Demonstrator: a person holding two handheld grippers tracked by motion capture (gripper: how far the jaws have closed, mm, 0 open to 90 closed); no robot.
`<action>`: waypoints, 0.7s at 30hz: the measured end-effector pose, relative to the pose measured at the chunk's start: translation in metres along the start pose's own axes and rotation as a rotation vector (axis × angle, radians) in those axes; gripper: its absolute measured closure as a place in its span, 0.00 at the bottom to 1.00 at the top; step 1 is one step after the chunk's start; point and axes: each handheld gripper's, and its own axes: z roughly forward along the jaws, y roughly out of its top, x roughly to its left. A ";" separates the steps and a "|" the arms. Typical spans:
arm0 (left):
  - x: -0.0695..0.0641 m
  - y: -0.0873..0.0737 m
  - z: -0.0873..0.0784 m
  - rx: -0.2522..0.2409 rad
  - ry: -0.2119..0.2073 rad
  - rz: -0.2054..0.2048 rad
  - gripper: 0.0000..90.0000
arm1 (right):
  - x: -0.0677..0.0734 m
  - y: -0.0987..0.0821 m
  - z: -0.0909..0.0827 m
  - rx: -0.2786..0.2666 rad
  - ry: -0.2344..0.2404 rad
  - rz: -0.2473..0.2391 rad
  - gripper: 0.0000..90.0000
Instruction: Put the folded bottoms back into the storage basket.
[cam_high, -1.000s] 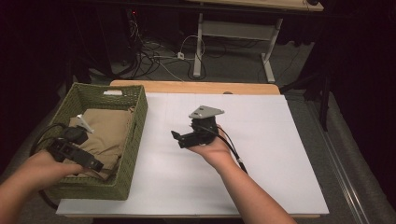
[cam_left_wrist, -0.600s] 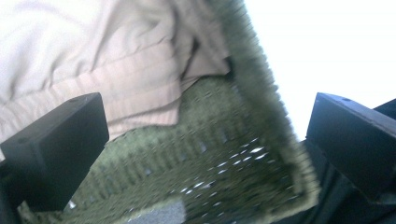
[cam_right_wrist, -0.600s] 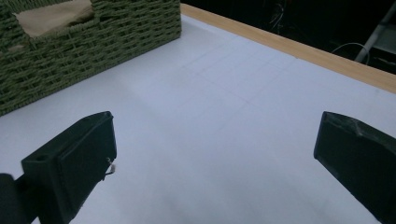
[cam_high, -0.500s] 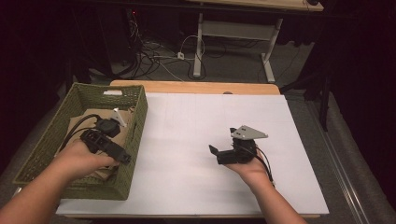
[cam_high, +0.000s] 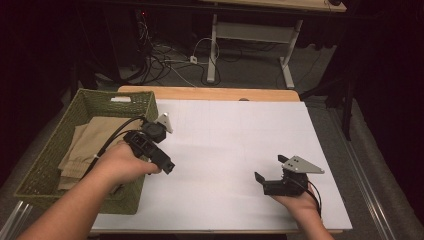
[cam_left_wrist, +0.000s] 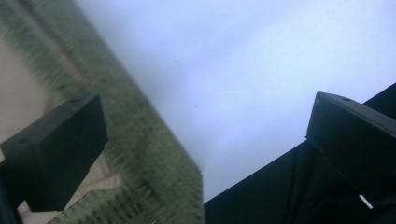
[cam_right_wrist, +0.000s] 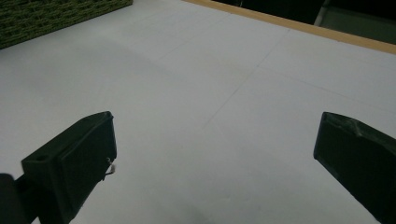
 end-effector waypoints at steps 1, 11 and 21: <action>-0.004 0.003 0.002 0.005 0.010 0.012 0.00 | -0.001 -0.002 -0.002 -0.005 0.000 0.002 0.01; -0.028 0.025 0.045 0.018 -0.016 0.084 0.00 | -0.001 -0.010 -0.004 -0.022 0.018 0.019 0.01; -0.041 0.028 0.097 0.046 -0.060 0.106 0.00 | 0.005 -0.015 0.000 -0.014 0.043 0.016 0.01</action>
